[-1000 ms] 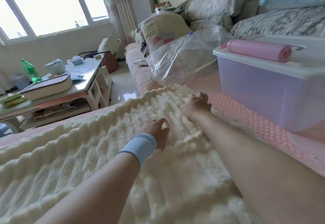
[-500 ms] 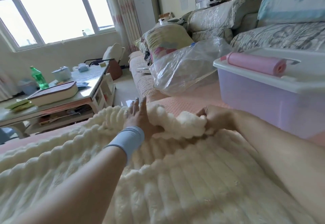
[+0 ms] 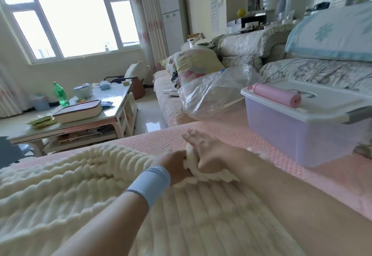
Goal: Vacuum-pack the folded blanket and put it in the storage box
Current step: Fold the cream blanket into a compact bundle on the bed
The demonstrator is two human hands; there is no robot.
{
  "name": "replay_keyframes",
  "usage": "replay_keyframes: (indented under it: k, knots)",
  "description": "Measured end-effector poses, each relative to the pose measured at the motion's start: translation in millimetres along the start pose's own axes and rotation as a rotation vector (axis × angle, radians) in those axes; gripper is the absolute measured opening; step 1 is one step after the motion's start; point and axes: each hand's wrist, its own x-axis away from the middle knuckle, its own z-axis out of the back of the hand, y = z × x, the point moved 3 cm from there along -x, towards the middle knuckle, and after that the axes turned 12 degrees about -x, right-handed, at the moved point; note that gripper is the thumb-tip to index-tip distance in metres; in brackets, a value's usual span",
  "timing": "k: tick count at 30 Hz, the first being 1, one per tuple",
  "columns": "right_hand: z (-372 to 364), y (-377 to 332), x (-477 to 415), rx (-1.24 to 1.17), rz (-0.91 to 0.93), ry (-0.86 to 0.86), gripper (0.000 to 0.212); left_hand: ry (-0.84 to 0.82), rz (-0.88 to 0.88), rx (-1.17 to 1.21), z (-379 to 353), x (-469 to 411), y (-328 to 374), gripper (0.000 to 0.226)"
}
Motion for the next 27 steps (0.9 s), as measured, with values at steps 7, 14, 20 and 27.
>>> replay_keyframes:
  k: [7,14,20,27]
  knots:
    - [-20,-28,46,0.59,0.025,-0.14,0.035,-0.276,-0.016,0.371,7,82,-1,0.083]
    - [-40,-65,101,0.727,0.183,-0.107,0.051,-0.38,0.074,0.257,5,131,-23,0.1]
    - [-60,-80,120,0.071,-0.178,-0.196,0.07,-0.555,0.1,0.389,-16,168,-21,0.064]
    - [-78,-83,123,0.037,-0.221,-0.314,0.06,-0.417,-0.078,0.065,-12,165,-26,0.085]
